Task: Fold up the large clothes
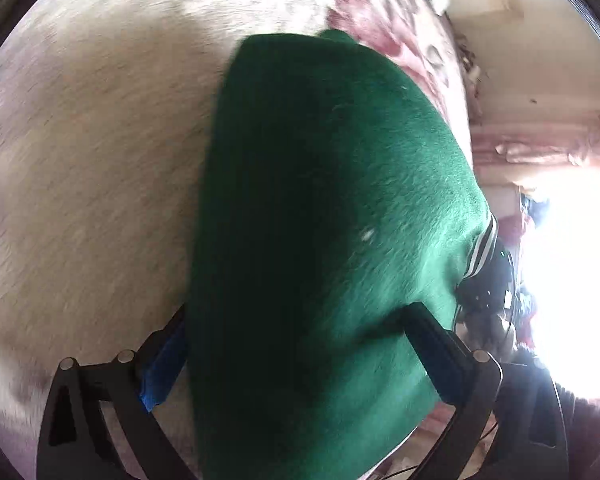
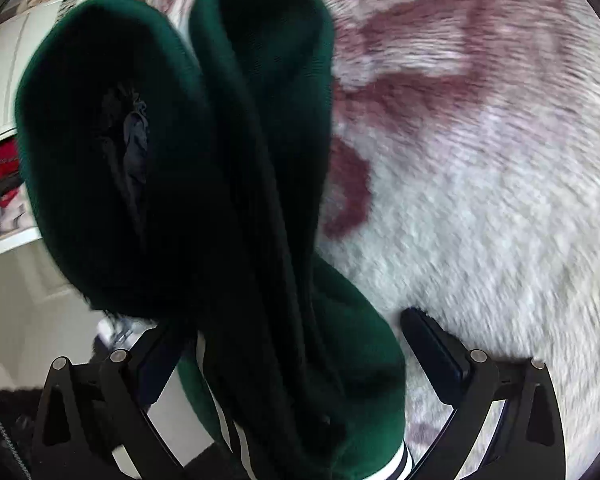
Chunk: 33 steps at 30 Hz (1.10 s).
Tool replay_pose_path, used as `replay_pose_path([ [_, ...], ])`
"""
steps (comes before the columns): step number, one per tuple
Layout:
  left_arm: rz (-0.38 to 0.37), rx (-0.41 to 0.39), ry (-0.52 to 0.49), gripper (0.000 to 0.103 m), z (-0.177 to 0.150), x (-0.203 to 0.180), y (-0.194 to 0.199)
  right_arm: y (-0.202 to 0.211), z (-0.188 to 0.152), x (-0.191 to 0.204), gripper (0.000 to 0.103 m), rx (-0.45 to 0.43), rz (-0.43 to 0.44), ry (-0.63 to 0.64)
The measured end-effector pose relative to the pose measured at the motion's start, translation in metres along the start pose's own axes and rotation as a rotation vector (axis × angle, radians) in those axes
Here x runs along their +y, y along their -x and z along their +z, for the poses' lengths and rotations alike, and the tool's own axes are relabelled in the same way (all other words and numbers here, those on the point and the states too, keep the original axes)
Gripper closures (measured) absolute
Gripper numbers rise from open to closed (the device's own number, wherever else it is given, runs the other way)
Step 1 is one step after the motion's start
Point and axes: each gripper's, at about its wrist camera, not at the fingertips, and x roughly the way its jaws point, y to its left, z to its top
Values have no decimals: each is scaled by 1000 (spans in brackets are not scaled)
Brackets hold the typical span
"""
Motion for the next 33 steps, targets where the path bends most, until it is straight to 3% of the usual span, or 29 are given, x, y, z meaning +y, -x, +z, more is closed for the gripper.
replay_pose_path([
  [5, -3, -36, -47, 0, 8, -11, -1, 3, 11, -10, 0, 49, 101, -9],
  [8, -31, -66, -38, 1, 7, -11, 1, 5, 17, -10, 0, 4, 156, -9],
  [10, -45, -81, -35, 2, 7, -12, 5, 0, 19, 3, 2, -29, 142, 27],
  [11, -46, -91, -41, 2, 7, -16, 8, -2, 19, 10, 27, -36, 140, 50],
  [12, -46, -101, -50, 2, 8, -17, 11, -6, 20, 17, 36, -38, 123, 62],
  [17, -85, -115, -53, 2, 25, -29, 23, 0, 16, 25, 44, -63, 121, 23],
  [21, -69, -110, -119, 2, 36, -49, 25, 24, 5, 33, 49, -109, 152, 4],
  [26, -93, -137, -162, 2, 72, -74, 35, 59, 13, 45, 51, -182, 165, 15],
  [33, -112, -137, -243, 2, 151, -116, 27, 134, 71, 62, 51, -282, 136, 46],
])
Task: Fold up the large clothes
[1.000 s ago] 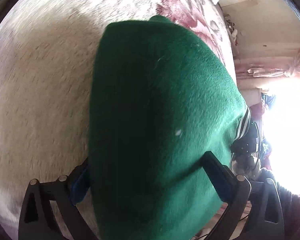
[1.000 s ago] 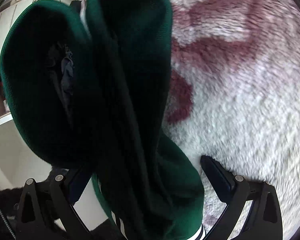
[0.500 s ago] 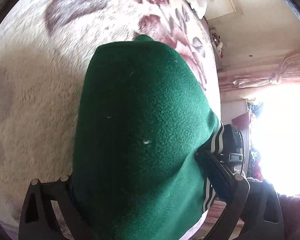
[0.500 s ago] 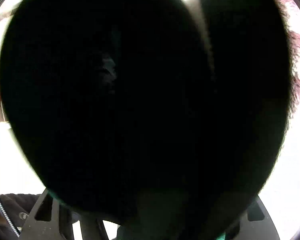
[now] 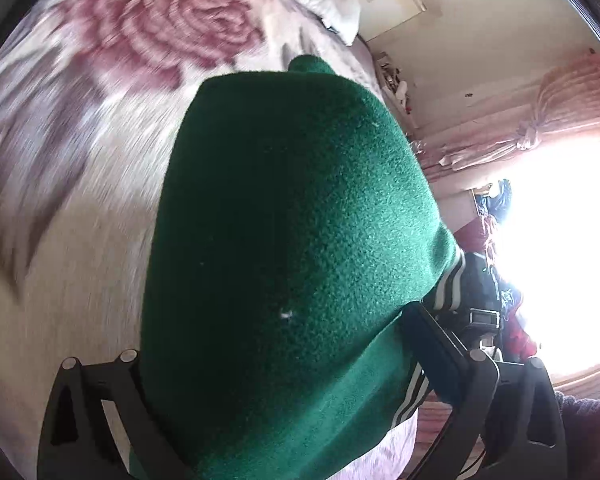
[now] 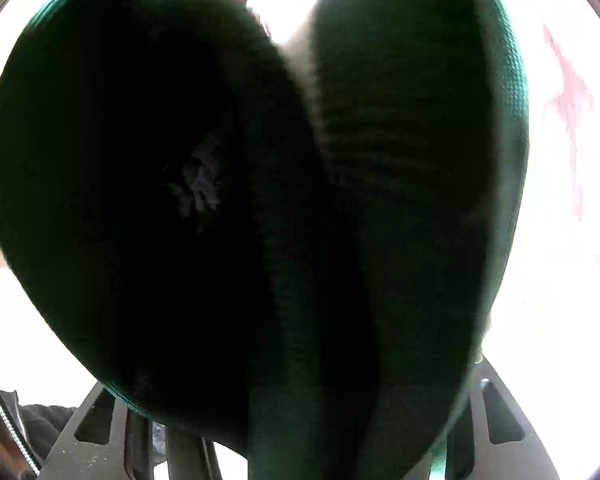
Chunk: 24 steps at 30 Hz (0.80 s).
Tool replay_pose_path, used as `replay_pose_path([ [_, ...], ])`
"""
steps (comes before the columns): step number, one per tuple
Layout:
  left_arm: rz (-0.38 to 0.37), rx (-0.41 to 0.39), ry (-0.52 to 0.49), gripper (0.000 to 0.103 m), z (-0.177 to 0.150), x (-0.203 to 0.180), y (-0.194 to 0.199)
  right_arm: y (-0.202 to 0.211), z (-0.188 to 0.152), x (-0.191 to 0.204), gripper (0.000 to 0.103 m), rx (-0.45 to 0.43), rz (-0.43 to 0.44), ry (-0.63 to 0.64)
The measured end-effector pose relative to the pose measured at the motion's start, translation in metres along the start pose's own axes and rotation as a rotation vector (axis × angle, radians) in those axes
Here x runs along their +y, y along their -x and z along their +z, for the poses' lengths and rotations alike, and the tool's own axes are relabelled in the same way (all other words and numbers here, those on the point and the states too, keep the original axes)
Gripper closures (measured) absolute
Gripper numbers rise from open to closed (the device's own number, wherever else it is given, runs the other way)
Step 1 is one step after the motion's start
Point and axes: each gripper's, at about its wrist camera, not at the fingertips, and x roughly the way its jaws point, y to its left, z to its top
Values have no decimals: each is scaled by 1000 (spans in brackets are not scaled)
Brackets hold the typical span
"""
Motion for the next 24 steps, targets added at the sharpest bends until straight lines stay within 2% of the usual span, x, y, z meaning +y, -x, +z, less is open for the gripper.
replay_pose_path([
  [3, -9, 14, -23, 2, 48, 4, -18, 19, 45, 2, 51, -23, -16, 7],
  [7, -13, 49, -15, 2, 116, 19, -62, 36, 118, -9, 51, -44, -57, -3],
  [11, 13, 110, 6, 2, 175, 41, -114, 40, 182, -38, 52, -39, -91, -41],
  [13, 39, 155, 9, 2, 193, 51, -139, 40, 208, -61, 52, -35, -106, -88],
  [15, 96, 222, -27, 2, 204, 60, -163, 40, 226, -83, 52, -17, -129, -120],
  [17, 102, 272, -49, 2, 207, 65, -174, 40, 236, -98, 52, 11, -127, -134],
  [22, 88, 315, -54, 2, 200, 67, -165, 52, 241, -114, 50, 67, -114, -152],
  [24, 98, 315, -29, 2, 194, 68, -155, 55, 239, -105, 43, 60, -152, -155],
])
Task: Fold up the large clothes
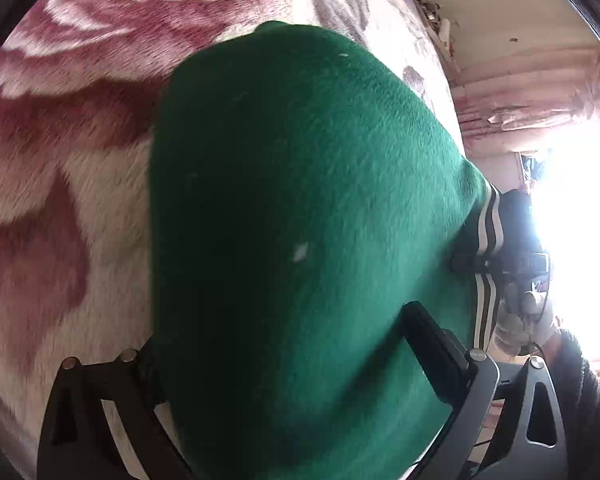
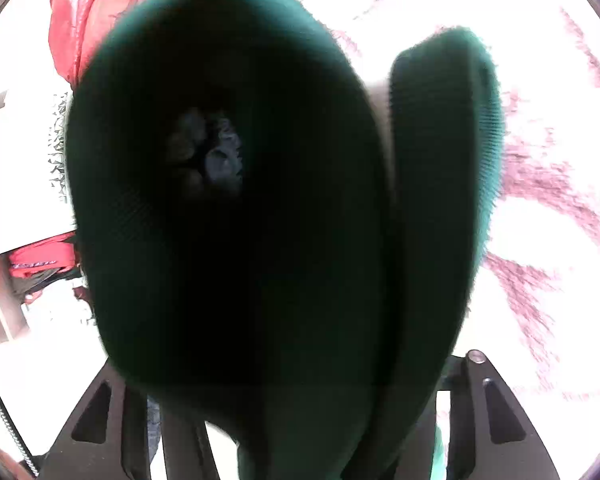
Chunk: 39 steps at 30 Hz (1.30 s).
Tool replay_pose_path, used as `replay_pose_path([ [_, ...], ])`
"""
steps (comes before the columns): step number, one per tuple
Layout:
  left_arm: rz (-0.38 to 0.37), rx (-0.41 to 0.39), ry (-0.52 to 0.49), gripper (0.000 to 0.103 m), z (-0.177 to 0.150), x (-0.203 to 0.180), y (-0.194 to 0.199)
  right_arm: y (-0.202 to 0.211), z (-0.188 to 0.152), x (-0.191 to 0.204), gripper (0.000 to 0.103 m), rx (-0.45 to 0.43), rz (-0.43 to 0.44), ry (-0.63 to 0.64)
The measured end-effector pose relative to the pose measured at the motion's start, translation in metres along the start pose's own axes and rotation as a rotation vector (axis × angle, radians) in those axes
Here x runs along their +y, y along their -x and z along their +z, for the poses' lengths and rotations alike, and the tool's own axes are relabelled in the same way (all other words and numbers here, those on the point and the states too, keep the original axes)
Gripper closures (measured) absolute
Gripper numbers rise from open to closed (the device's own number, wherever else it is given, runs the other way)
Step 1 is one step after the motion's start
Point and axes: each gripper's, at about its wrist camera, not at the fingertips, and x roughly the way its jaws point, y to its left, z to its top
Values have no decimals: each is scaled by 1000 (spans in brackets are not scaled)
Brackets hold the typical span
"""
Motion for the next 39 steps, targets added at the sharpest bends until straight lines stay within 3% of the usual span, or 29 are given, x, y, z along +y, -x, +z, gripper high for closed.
replay_pose_path([
  [3, 52, -37, 8, 2, -11, -3, 17, -1, -32, 35, 29, -50, -107, 21],
  [5, 165, -101, -9, 2, -21, -9, 35, 16, -51, 45, 28, -111, -168, 48],
  [6, 195, -110, -9, 2, -19, -11, 39, 22, -64, 54, 26, -152, -236, 76],
  [8, 334, -176, -29, 2, -37, -27, 56, 31, -89, 75, 14, -254, -371, 119],
  [11, 481, -274, -53, 2, -70, -59, 76, 37, -132, 116, 13, -382, -621, 152],
  [12, 508, -292, -64, 2, -77, -66, 82, 20, -139, 145, 13, -416, -708, 173],
  [14, 589, -337, -82, 2, -106, -97, 93, 9, -200, 177, 13, -458, -852, 207],
  [19, 664, -412, -92, 2, -162, -161, 124, 10, -297, 225, 13, -575, -861, 160],
  [25, 706, -472, -151, 2, -232, -241, 181, 59, -419, 325, 13, -719, -929, 223],
  [31, 701, -529, -170, 2, -308, -318, 246, 115, -542, 414, 13, -797, -974, 282],
  [39, 691, -600, -183, 2, -402, -398, 319, 191, -693, 499, 13, -894, -924, 312],
])
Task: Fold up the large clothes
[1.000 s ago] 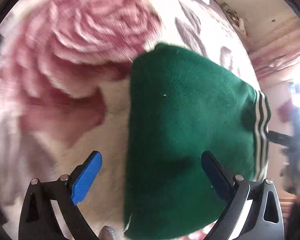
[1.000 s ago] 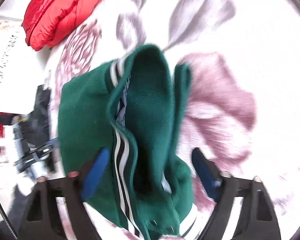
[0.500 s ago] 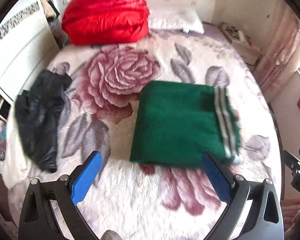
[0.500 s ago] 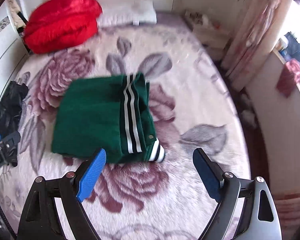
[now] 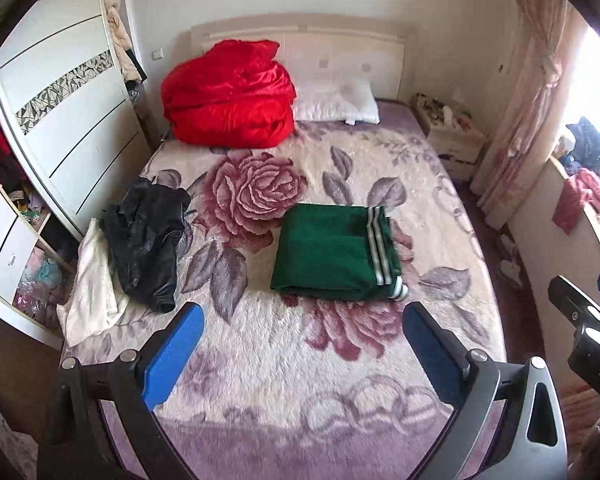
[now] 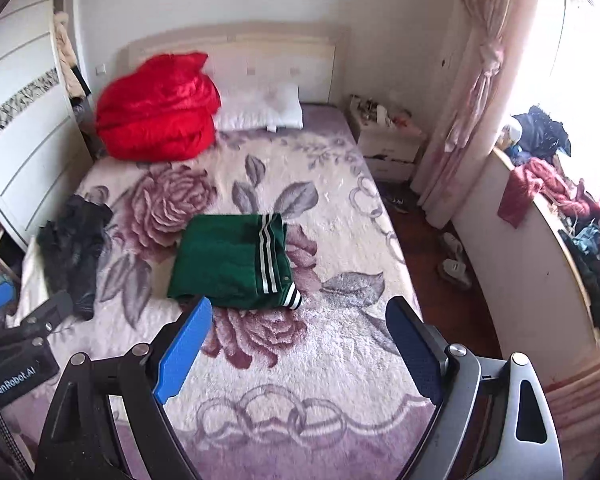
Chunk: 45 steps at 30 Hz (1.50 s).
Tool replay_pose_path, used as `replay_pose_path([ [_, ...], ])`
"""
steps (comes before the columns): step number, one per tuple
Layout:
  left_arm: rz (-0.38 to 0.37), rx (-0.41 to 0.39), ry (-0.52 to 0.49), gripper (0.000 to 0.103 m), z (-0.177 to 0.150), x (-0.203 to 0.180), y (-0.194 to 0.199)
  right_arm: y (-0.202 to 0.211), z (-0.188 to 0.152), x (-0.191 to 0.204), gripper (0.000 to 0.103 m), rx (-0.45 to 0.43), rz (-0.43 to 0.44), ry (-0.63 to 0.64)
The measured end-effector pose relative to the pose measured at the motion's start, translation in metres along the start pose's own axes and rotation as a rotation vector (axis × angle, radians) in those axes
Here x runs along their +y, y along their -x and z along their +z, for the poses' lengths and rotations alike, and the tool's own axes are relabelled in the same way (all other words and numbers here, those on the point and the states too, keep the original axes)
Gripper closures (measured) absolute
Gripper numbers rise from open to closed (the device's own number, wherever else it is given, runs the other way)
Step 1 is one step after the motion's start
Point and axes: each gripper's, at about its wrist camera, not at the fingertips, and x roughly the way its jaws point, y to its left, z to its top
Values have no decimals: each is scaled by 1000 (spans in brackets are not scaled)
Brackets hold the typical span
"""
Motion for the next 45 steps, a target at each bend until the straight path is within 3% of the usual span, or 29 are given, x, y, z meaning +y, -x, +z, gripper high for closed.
replay_pose_path([
  [8, 14, -70, -8, 2, -14, -7, 78, 117, -2, -18, 13, -129, -7, 5],
  [17, 29, -148, -11, 2, -18, -9, 122, 180, -6, -25, 13, -191, 3, -10],
  [21, 48, -173, -6, 2, -20, -6, 129, 191, -9, -26, 12, -200, 1, -10],
  [24, 47, -181, 5, 2, -21, -2, 131, 192, -10, -25, 5, -194, 2, -13],
  [45, 82, -203, 20, 1, -17, 2, 137, 182, -4, -15, 4, -203, 48, 29],
])
